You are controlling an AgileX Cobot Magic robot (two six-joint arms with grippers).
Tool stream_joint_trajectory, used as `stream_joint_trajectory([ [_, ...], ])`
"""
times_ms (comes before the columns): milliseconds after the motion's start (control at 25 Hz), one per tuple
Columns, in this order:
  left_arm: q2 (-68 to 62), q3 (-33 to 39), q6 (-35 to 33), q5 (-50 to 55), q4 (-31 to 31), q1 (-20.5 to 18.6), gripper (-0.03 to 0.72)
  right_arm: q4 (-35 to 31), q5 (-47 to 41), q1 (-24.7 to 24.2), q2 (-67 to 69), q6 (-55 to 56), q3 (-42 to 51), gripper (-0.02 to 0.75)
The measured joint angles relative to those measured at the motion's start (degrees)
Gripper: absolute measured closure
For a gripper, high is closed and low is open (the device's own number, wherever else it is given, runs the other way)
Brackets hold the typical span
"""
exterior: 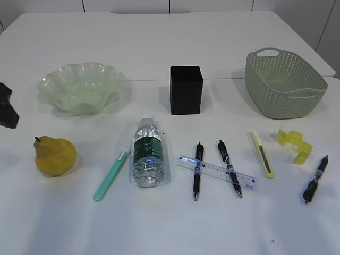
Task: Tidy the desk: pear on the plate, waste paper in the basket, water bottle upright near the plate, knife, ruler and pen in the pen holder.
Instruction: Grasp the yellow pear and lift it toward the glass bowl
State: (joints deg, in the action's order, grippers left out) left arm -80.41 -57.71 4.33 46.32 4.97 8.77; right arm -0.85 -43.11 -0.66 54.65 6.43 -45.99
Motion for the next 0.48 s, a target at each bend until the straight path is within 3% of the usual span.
stream_joint_trajectory([
  [160, -6.9, -3.4, 0.0, -0.5, 1.6, 0.0, 0.202, 0.0, -3.1, 0.0, 4.6, 0.0, -1.0, 0.277],
  [480, -14.0, -5.7, -1.4, -1.5, 6.3, 0.0, 0.113, 0.0, -3.8, 0.0, 6.6, 0.0, -1.1, 0.277],
])
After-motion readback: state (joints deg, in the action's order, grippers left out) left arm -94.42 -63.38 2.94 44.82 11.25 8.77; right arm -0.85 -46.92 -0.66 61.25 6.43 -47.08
